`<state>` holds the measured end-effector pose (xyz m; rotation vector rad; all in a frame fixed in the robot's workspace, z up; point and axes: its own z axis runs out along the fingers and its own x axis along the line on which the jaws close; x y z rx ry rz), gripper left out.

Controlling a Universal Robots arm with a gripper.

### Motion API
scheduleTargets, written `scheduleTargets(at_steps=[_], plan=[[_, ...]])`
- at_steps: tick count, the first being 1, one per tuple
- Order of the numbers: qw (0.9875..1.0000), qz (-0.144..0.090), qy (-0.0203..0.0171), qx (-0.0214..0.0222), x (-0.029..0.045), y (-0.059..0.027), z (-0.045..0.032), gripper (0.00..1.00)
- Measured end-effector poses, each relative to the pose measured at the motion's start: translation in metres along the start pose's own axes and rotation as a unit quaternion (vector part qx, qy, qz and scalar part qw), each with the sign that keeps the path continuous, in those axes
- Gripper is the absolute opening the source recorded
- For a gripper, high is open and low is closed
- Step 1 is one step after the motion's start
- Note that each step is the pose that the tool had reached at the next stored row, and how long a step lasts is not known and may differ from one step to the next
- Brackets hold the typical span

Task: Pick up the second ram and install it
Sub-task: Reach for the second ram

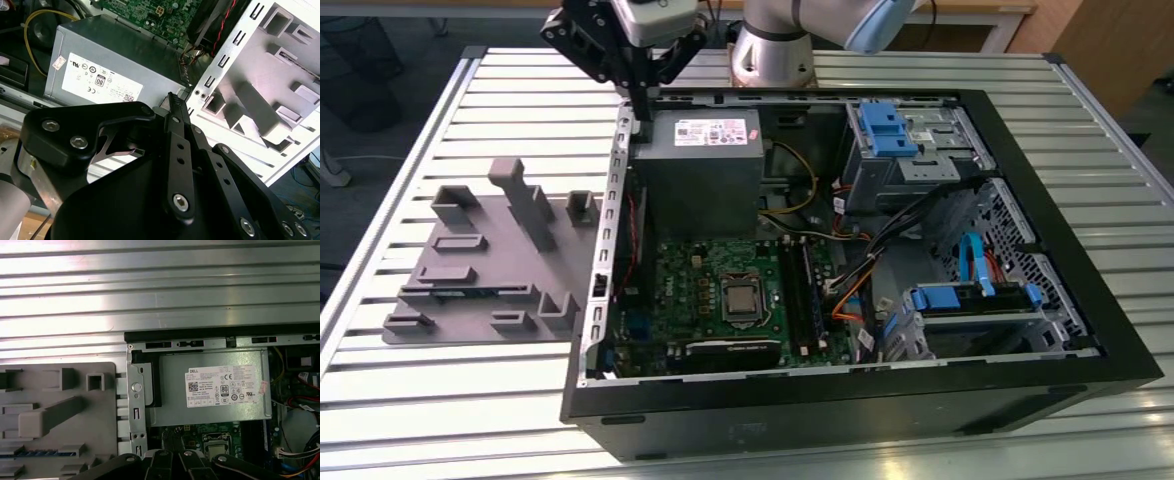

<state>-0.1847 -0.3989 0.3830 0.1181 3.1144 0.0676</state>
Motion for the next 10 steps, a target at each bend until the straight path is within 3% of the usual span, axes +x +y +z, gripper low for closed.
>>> scheduleTargets(at_steps=[10], plan=[[1.0000, 0.000, 0.0000, 0.0000, 0.0026, -0.0002, 0.0002, 0.11]])
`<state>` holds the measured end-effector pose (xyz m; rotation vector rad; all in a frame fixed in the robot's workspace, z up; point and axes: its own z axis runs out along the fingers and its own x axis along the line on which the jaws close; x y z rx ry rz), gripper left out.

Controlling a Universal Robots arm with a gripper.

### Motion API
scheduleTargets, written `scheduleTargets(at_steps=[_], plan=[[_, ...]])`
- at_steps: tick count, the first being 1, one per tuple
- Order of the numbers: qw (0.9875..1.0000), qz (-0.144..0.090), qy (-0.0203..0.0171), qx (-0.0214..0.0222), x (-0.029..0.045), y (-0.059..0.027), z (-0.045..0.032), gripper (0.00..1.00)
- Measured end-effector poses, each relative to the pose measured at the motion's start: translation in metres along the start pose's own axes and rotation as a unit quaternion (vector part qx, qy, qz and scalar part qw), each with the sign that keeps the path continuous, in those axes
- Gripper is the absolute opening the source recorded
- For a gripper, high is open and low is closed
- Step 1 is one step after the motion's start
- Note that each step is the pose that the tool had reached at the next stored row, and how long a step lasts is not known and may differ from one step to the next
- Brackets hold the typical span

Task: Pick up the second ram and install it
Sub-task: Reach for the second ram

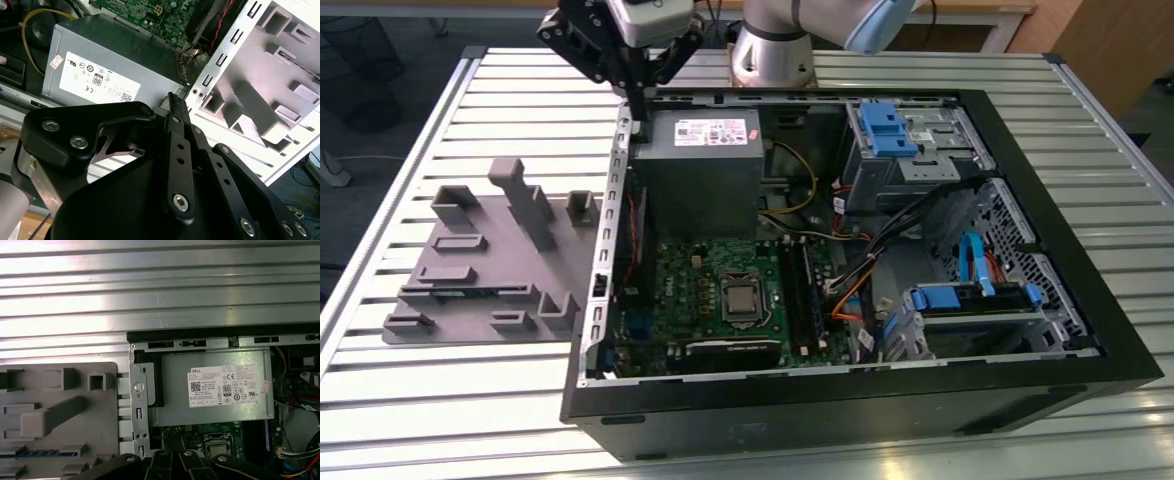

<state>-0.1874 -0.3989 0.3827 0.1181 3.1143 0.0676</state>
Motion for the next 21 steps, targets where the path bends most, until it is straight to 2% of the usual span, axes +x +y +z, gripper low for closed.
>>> scheduleTargets(at_steps=[21], plan=[[1.0000, 0.000, 0.0000, 0.0000, 0.0056, -0.0004, 0.0003, 0.11]])
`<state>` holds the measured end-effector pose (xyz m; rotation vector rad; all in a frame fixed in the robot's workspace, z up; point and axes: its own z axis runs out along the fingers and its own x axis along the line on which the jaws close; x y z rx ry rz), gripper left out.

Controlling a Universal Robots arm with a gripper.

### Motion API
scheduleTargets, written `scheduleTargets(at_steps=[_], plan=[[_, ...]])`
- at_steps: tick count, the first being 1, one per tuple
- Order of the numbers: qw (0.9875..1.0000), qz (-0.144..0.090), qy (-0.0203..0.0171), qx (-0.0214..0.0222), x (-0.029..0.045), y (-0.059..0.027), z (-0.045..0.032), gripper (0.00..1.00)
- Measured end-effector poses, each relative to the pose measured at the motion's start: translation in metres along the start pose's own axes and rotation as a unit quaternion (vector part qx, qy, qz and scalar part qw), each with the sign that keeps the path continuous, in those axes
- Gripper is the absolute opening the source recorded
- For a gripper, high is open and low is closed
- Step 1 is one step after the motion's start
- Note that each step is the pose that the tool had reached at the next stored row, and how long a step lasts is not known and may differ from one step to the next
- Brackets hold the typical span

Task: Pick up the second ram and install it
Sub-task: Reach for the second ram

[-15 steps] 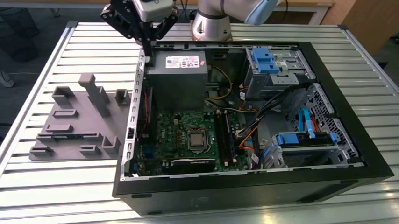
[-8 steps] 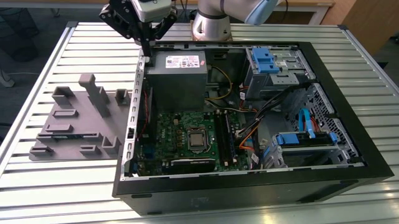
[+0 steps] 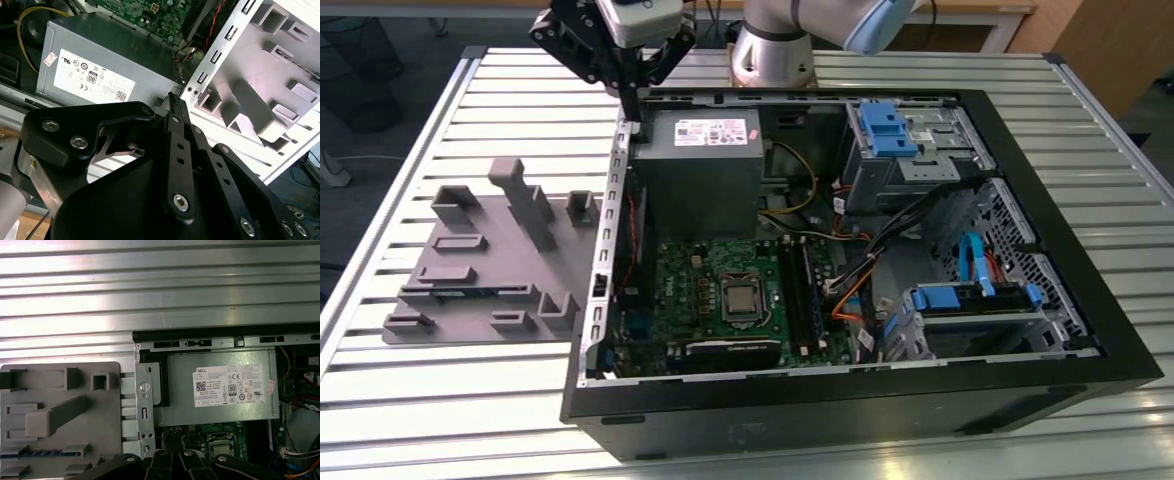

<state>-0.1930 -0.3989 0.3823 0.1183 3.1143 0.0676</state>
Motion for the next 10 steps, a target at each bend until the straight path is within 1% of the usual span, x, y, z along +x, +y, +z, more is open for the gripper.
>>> scheduleTargets(at_steps=[4, 6, 10], plan=[[1.0000, 0.000, 0.0000, 0.0000, 0.0007, -0.0001, 0.0000, 0.11], [1.0000, 0.000, 0.0000, 0.0000, 0.0041, -0.0003, -0.0001, 0.11], [1.0000, 0.000, 0.0000, 0.0000, 0.0048, -0.0004, -0.0001, 0.11]])
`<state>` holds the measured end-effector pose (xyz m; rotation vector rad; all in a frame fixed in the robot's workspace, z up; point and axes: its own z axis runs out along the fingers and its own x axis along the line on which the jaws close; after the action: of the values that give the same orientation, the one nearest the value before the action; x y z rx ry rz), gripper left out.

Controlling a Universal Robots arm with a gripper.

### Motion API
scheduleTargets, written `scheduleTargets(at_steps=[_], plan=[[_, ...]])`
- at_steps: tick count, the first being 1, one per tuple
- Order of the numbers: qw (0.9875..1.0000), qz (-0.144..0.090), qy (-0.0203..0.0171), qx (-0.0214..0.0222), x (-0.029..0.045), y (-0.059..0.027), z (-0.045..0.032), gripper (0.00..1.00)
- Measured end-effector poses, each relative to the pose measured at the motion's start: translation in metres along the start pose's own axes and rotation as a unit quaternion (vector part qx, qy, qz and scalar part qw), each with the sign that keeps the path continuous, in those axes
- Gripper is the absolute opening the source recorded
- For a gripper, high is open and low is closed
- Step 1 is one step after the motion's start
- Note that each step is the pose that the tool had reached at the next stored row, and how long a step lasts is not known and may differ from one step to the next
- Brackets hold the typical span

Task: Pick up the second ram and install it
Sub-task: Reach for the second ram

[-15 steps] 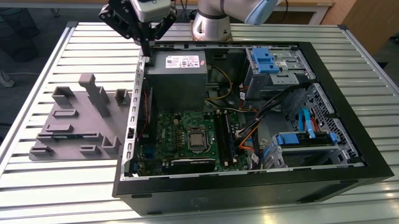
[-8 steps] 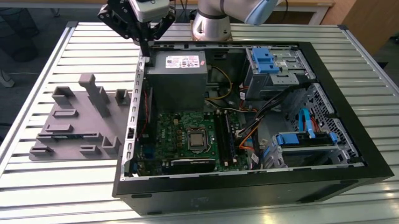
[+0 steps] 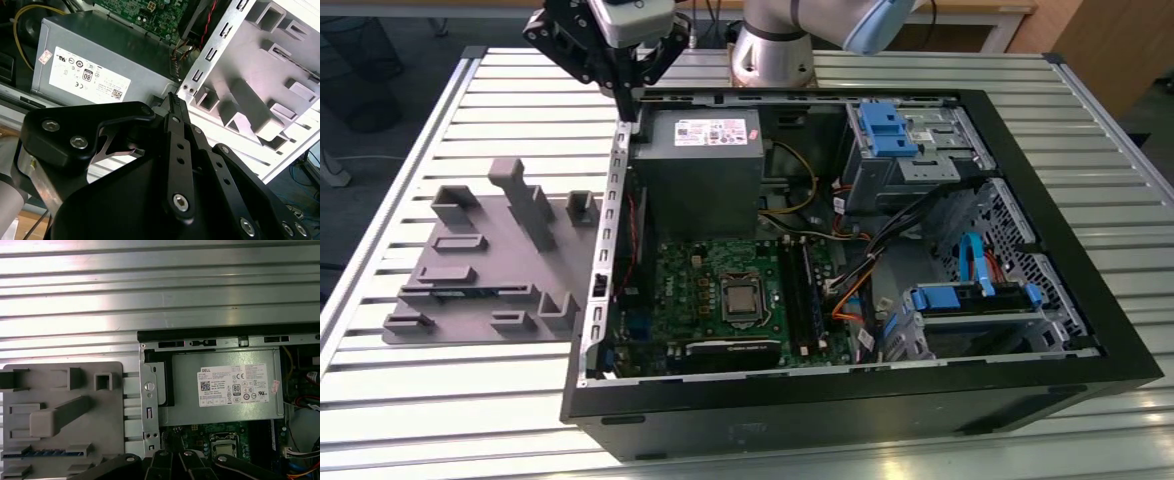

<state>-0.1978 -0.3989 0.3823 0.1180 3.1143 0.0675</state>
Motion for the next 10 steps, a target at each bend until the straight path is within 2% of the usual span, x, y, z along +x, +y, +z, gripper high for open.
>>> scheduleTargets(at_steps=[10], plan=[[1.0000, 0.000, 0.0000, 0.0000, 0.0021, -0.0001, 0.0000, 0.11]])
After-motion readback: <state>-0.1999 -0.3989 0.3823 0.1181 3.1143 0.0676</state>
